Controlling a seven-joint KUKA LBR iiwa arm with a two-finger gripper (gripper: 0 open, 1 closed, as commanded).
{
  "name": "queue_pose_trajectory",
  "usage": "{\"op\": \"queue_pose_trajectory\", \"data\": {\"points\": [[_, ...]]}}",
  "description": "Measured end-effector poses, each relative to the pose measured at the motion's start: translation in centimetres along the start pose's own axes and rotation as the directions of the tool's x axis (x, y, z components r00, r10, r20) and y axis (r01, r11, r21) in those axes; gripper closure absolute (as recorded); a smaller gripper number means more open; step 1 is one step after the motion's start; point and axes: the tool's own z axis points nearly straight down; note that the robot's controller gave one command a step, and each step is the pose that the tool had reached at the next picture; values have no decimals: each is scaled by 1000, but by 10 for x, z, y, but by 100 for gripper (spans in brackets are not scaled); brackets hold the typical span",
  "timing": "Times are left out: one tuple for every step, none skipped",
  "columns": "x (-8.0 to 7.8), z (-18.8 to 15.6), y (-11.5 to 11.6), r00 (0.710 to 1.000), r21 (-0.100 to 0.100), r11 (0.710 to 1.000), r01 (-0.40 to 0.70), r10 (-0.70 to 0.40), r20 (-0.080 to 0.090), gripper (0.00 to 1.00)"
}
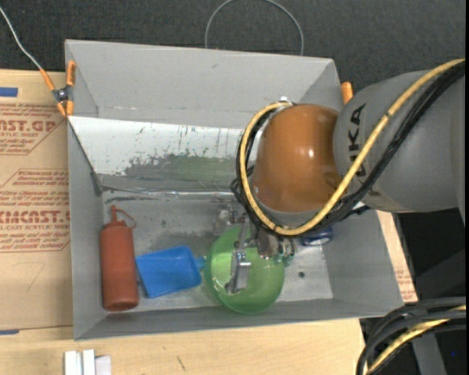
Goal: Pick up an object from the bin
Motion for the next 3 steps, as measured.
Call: {"op": "queue_pose_trajectory", "data": {"points": [[-2, -4, -1, 1000, -1, 1000, -2, 2, 8, 0], [-4, 41, -5, 991, 0, 991, 137, -137, 7, 0], [-1, 105, -14, 985, 1, 985, 172, -172, 28, 0]]}}
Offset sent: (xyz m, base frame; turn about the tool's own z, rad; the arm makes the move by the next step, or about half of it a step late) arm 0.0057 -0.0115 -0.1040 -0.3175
